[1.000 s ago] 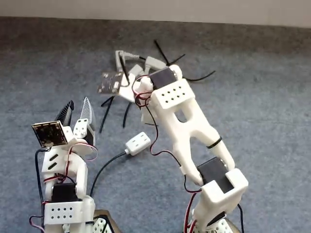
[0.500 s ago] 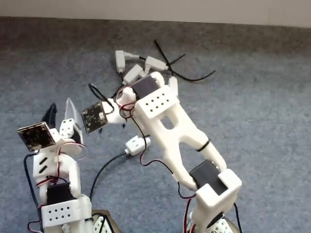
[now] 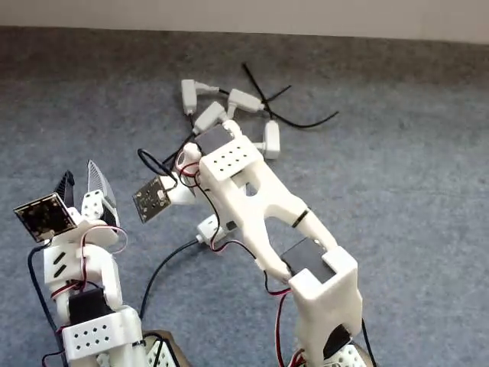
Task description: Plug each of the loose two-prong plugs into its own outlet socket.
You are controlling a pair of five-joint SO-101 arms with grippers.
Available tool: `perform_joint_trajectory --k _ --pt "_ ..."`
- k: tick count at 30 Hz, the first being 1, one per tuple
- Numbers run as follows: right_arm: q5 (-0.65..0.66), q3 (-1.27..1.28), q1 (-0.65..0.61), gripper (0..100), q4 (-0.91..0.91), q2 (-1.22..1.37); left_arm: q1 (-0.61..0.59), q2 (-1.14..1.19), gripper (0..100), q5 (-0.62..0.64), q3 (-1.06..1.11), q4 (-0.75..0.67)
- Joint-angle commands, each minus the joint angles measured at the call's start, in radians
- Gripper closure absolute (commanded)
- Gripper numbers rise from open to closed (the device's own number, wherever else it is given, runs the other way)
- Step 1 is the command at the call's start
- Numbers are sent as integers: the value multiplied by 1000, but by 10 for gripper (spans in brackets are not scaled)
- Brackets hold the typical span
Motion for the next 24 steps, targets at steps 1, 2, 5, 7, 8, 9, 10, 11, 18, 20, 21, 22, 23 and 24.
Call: perform_joint_trajectory --k 1,2,5,7,8,9,10,11,18,20,21,22,23,24 --pt "20 -44 -2 964 -24 -30 -12 -1 843 9 22 3" --pt "20 -44 -2 964 -30 -30 -7 -1 843 9 22 3" --pt "21 -61 -1 964 -45 -22 4 -1 843 9 22 3" --pt "23 -76 -1 964 -45 -22 4 -1 843 9 22 3" --pt "23 -85 -1 964 -45 -22 4 -1 843 9 22 3" --pt "23 -97 -1 964 -45 -22 4 -1 843 9 22 3" --pt "23 -110 -1 964 -45 -21 4 -1 843 9 22 3" --pt "23 -119 1 964 -45 -21 4 -1 843 9 22 3" --pt "23 -120 54 962 -107 -1 4 -1 843 9 22 3" --pt "23 -120 61 962 -104 24 4 -1 843 9 22 3" --pt "21 -120 64 962 -91 36 4 -1 843 9 22 3" --pt "21 -120 65 962 -81 45 4 -1 843 9 22 3" --pt "18 -124 65 962 -67 51 4 -1 843 9 22 3" --pt "18 -128 65 962 -50 56 4 -1 843 9 22 3"
